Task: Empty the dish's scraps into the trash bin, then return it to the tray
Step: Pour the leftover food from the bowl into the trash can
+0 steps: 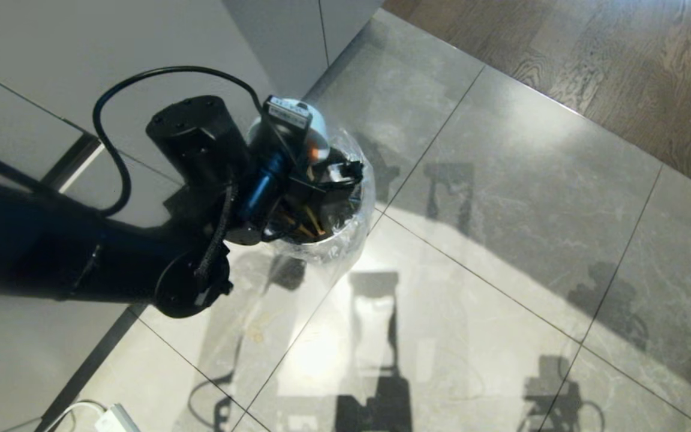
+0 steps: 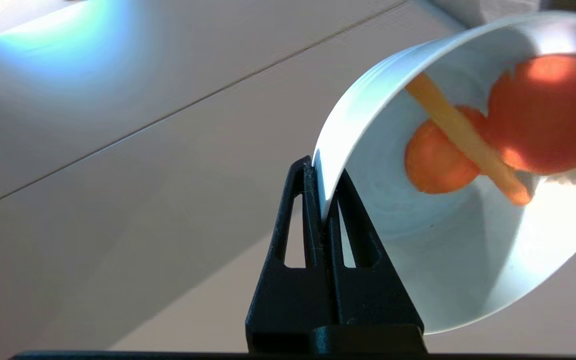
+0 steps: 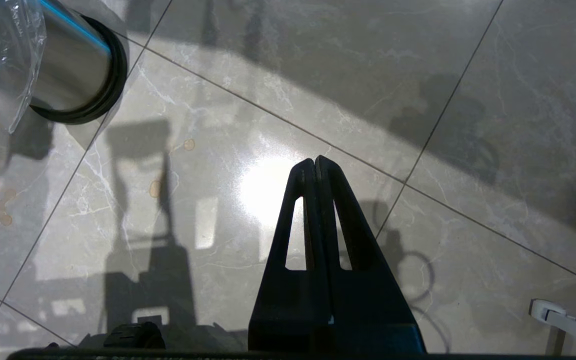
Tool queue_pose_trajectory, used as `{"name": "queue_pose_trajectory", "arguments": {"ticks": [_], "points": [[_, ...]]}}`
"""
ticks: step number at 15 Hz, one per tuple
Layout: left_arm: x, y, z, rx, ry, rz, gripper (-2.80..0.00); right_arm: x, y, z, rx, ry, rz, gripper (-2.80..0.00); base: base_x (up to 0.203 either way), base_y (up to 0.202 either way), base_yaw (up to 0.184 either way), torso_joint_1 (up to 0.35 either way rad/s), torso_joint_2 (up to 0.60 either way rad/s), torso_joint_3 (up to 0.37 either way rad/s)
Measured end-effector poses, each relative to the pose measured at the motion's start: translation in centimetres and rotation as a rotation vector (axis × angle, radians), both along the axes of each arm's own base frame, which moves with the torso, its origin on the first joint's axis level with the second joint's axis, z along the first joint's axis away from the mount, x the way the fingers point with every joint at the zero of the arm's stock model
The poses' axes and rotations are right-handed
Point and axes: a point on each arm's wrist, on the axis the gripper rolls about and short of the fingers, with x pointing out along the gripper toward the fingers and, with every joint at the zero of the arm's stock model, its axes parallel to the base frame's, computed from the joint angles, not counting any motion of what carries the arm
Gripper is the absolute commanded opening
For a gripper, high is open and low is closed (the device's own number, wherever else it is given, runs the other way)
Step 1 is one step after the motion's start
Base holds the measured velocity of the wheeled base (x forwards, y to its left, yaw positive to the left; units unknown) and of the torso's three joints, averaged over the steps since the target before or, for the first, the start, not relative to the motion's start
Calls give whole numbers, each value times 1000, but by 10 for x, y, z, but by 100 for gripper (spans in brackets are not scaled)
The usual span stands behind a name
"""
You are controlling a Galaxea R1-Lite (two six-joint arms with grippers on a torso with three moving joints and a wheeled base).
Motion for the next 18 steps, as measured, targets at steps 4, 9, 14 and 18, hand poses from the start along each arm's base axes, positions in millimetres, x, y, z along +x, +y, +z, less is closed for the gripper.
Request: {"name": "queue_pose_trajectory", "arguments": {"ticks": [4,9,14,18], "points": [[-5,5,-15,19,-99,-31,-280,0,0,0,0,0,0,-280,0,0,0,0,0,0],[7,13,-23,35,-176,-79,-280,0,0,0,0,0,0,-280,0,0,0,0,0,0],[21,20,-37,102,-185,-134,-280,0,0,0,0,0,0,-280,0,0,0,0,0,0],[30,26,-33,126,-223,-170,-280,0,0,0,0,0,0,-280,0,0,0,0,0,0]]}}
